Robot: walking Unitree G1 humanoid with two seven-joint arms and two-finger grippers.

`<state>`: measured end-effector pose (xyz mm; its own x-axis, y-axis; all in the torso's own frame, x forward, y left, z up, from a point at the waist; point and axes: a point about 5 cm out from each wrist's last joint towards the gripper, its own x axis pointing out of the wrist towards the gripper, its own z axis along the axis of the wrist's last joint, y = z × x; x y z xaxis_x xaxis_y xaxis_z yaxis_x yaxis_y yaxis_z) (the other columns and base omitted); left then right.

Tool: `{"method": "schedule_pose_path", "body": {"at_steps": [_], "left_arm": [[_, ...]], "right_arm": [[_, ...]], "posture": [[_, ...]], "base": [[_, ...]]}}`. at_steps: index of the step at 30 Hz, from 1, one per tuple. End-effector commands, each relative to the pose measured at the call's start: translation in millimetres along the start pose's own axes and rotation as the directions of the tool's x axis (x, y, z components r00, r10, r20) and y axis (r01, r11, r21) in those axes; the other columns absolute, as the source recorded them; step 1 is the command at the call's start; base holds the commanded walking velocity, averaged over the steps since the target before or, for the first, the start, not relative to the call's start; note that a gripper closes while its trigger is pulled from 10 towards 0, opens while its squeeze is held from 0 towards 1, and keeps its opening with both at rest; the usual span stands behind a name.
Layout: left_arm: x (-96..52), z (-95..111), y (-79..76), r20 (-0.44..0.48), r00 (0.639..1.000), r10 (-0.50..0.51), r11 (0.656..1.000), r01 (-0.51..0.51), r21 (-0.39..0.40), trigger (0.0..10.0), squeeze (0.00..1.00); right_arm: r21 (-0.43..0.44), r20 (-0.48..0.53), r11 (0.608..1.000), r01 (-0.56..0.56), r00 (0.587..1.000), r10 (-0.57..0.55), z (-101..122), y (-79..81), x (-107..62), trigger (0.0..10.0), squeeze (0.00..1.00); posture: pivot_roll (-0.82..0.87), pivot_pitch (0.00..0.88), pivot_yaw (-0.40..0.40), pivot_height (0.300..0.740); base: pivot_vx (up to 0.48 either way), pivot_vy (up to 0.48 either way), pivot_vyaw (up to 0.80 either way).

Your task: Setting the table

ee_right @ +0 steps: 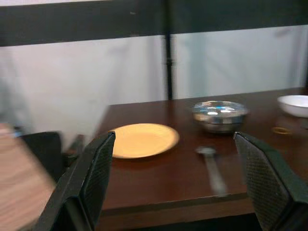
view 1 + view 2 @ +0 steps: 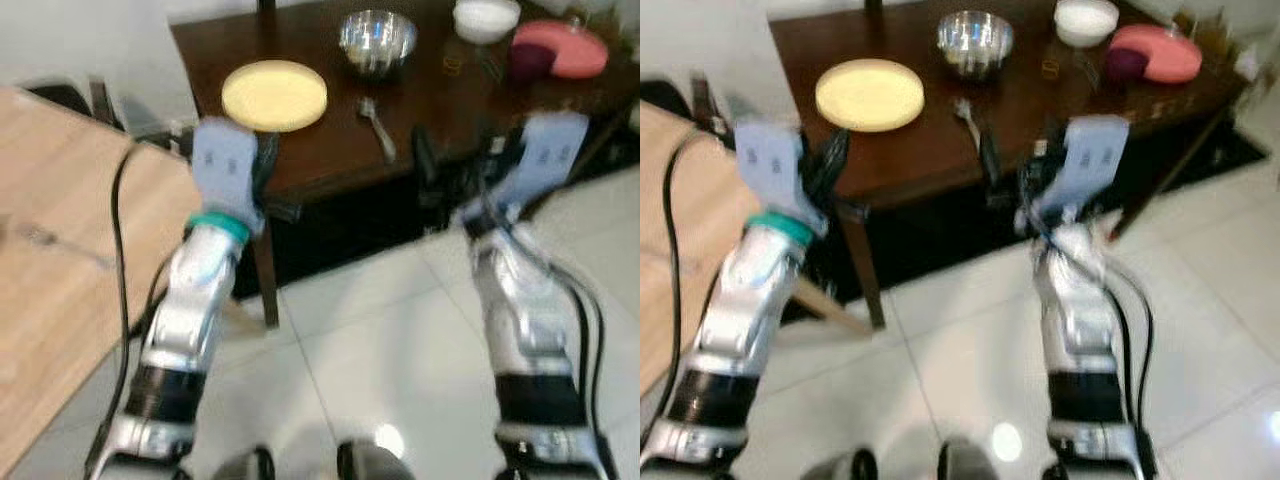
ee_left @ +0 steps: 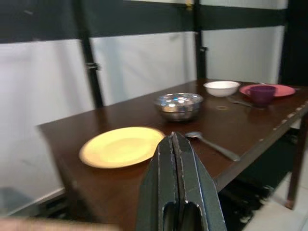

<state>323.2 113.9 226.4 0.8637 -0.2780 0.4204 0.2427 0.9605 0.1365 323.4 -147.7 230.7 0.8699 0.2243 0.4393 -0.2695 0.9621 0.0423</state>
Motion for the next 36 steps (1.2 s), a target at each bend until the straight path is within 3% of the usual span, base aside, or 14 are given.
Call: {"method": "schedule_pose_path", "body": {"at_steps": [1,13,36], "left_arm": [[-2.0,-2.2,-1.4,-0.009,1.000,-0.001,1.000,0.001,-0.005,10.0,0.00],[-2.2,-2.7,-4.2,-0.012,1.000,-0.011,1.000,0.011,-0.007,10.0,0.00],[-2.8,-4.2,-4.0,-0.021,1.000,-0.009,1.000,0.009,-0.002,10.0,0.00]], "right_arm": [[0.003,-0.008,1.000,-0.006,1.000,0.006,-1.2,0.4,-1.1,10.0,0.00],[0.021,-0.018,1.000,0.021,1.000,-0.020,-1.6,-3.4,-0.4,10.0,0.00],[0.010,-0.015,0.999,0.039,0.999,-0.039,-0.1,-6.8,0.5,10.0,0.00]], "posture": [[-0.10,0.046,0.056,0.740],[-0.11,0.049,0.053,0.740],[-0.11,0.056,0.055,0.740]], "base": [[0.000,0.000,0.00],[0.000,0.000,0.09],[0.000,0.000,0.79]]}}
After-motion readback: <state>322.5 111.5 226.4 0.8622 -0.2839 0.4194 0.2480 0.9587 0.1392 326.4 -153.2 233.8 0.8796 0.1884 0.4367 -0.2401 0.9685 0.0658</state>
